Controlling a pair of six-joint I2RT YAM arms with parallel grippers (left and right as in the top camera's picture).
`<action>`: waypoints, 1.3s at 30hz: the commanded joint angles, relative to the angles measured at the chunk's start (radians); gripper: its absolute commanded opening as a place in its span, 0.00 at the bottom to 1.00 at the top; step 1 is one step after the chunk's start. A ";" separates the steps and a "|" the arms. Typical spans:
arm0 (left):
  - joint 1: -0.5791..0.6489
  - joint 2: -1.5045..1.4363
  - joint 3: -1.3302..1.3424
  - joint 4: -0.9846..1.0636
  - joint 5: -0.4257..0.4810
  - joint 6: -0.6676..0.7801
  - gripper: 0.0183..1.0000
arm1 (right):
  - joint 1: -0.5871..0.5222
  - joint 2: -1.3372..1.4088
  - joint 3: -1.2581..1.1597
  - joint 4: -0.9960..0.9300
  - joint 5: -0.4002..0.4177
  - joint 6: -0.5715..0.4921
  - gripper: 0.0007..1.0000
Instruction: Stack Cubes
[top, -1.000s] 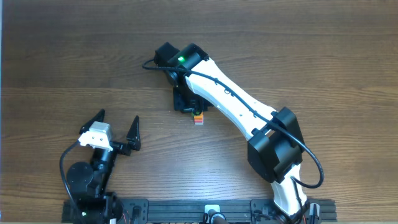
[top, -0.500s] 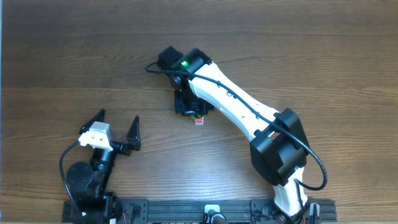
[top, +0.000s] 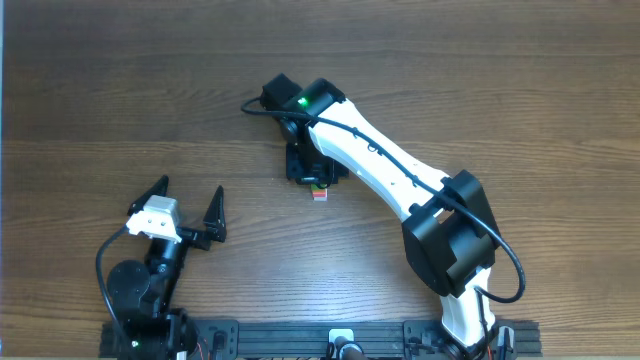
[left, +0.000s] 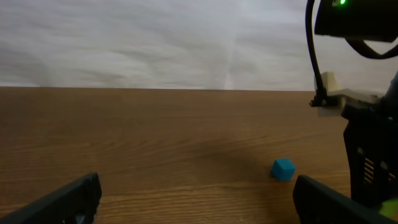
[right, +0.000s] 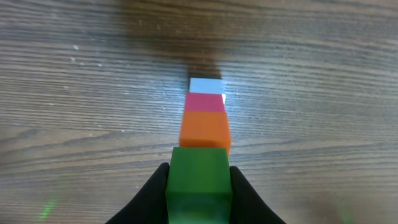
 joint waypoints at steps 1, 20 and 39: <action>-0.004 -0.007 -0.007 0.003 0.003 0.015 1.00 | -0.011 -0.039 -0.013 0.005 -0.001 0.011 0.01; -0.004 -0.007 -0.007 0.003 0.003 0.015 1.00 | -0.011 -0.040 -0.013 0.014 -0.009 0.011 0.01; -0.004 -0.007 -0.007 0.003 0.003 0.015 1.00 | -0.010 -0.061 -0.013 0.011 -0.004 0.010 0.01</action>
